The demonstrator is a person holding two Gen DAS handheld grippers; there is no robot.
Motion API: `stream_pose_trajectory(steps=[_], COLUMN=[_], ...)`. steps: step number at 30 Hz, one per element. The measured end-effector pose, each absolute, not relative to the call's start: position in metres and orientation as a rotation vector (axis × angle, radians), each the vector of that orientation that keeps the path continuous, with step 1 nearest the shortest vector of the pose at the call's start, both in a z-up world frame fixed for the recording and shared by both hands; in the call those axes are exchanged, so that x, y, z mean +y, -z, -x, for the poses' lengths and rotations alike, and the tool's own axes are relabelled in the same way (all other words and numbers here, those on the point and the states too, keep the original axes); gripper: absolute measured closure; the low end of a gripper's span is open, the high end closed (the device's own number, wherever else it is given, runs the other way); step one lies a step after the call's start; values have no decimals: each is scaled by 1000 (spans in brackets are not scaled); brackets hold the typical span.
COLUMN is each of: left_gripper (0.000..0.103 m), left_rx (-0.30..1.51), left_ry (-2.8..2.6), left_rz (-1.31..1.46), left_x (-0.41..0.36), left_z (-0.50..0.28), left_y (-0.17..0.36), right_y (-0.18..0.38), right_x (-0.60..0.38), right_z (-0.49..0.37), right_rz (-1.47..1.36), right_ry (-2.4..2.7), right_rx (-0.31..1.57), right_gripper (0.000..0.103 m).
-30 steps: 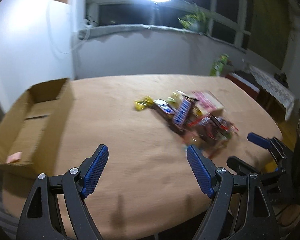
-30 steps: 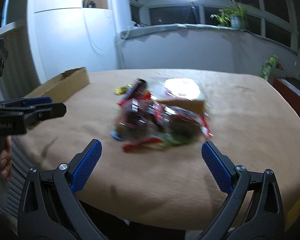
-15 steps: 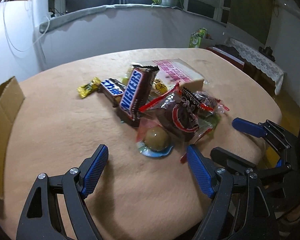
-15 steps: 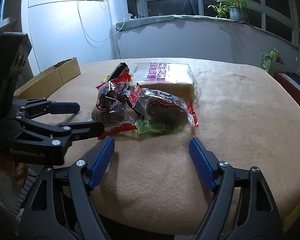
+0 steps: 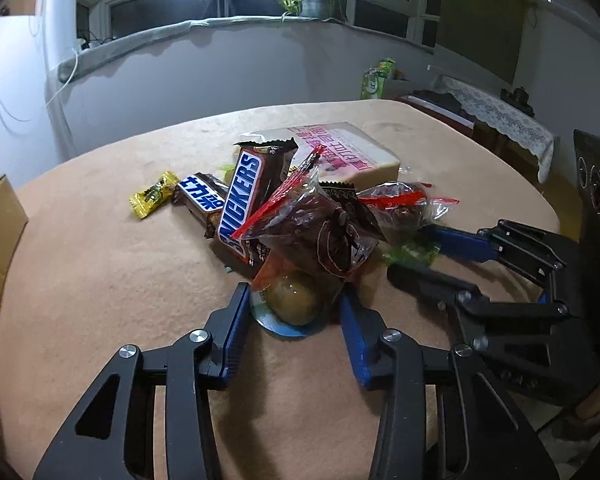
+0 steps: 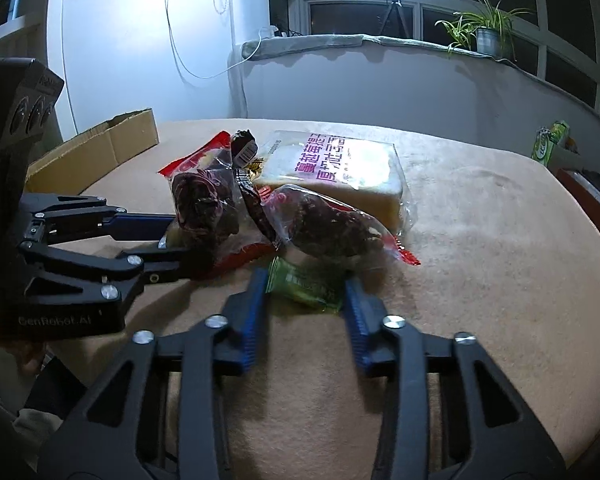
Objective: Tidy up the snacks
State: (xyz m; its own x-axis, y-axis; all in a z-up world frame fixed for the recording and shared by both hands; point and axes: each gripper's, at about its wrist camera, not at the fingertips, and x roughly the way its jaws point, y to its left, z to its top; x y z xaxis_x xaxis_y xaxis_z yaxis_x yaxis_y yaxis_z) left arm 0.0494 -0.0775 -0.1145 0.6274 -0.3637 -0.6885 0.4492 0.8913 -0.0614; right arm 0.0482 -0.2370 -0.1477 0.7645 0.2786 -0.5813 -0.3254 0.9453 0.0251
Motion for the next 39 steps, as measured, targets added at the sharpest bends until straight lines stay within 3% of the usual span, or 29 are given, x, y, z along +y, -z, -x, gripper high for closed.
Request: stream_pose_trajectory(steps=[4, 9, 14, 19, 25, 27, 31, 33, 39], left_gripper=[69, 72, 81, 81, 71, 60, 58, 77, 80], left_rx=[774, 776, 780, 785, 796, 805, 771, 761, 786], left_ry=[481, 483, 472, 454, 446, 445, 434, 447, 458], left_rz=[-85, -40, -35, -24, 3, -27, -107, -145, -115], left_x=[-69, -60, -53, -52, -62, -70, -80, -81, -62], left_z=[-51, -43, -33, -43, -63, -68, -68, -66, -48], left_y=[112, 109, 109, 109, 110, 115, 115, 114, 111], right_y=[146, 142, 142, 137, 137, 139, 141, 141, 142], right_x=[-239, -240, -240, -245, -250, -252, -255, -256, -258], right_z=[-43, -33, -27, -25, -25, -25, -27, -27, -27], right_rz=[70, 57, 40, 24, 9, 1, -13, -19, -51], right_ry=[-331, -342, -345, -335, -332, -331, -333, -333, -347], right_rx=[616, 611, 617, 606, 611, 614, 617, 613, 611], right_gripper=[76, 93, 94, 95, 95, 95, 95, 95, 95])
